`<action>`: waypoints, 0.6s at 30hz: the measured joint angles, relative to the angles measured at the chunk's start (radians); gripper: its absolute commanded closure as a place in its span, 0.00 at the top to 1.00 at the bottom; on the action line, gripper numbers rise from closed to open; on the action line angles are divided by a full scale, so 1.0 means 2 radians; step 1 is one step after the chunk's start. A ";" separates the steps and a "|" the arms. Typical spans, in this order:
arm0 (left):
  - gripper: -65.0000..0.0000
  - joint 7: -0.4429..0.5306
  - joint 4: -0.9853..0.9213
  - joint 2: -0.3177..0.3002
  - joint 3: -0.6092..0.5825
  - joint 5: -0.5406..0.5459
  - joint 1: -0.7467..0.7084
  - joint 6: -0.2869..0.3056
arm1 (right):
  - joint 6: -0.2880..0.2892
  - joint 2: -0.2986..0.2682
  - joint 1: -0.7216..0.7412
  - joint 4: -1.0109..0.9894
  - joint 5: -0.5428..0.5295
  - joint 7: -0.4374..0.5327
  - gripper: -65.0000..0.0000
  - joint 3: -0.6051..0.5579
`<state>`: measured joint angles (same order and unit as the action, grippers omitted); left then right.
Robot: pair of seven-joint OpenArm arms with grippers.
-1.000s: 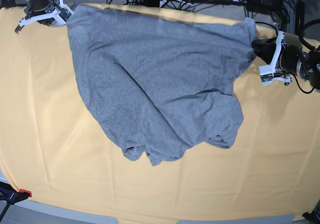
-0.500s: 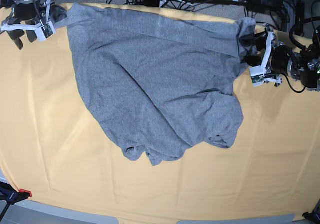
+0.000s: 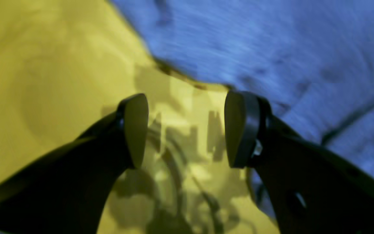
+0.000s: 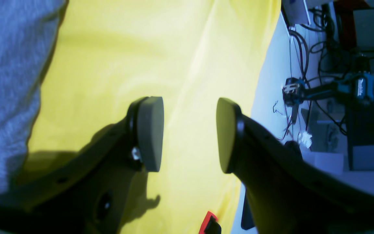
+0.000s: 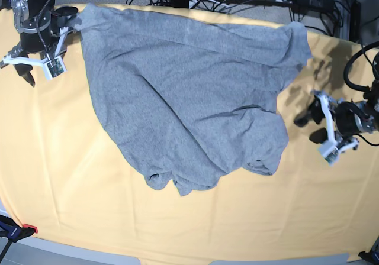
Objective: Layout the t-shirt on the table in an organized manner, then fold the t-shirt properly
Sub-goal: 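Release the shirt and grasp the hem corners with both grippers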
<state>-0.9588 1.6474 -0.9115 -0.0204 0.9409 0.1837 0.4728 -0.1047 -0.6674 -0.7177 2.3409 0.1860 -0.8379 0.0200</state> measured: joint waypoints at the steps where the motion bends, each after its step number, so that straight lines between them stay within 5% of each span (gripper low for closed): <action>1: 0.58 0.011 -0.020 0.010 0.012 -0.005 0.000 -0.011 | 0.000 0.000 0.000 0.000 0.000 0.000 0.44 0.000; 6: 0.58 0.034 -0.149 0.076 0.048 -0.021 0.003 -0.029 | 0.000 0.001 0.001 0.000 0.000 -0.001 0.44 0.000; 11: 0.58 0.043 -0.253 0.139 0.050 0.013 0.039 0.028 | -0.002 0.001 0.001 0.000 0.000 0.004 0.44 0.000; 18: 0.58 0.072 -0.332 0.201 0.051 -0.011 0.101 0.053 | 0.000 0.001 0.001 0.000 0.000 0.004 0.44 0.000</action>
<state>-0.8139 0.9833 -0.5098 0.0811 0.9188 0.3862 0.5781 -0.1051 -0.6655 -0.7166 2.3409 0.1860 -0.8307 0.0196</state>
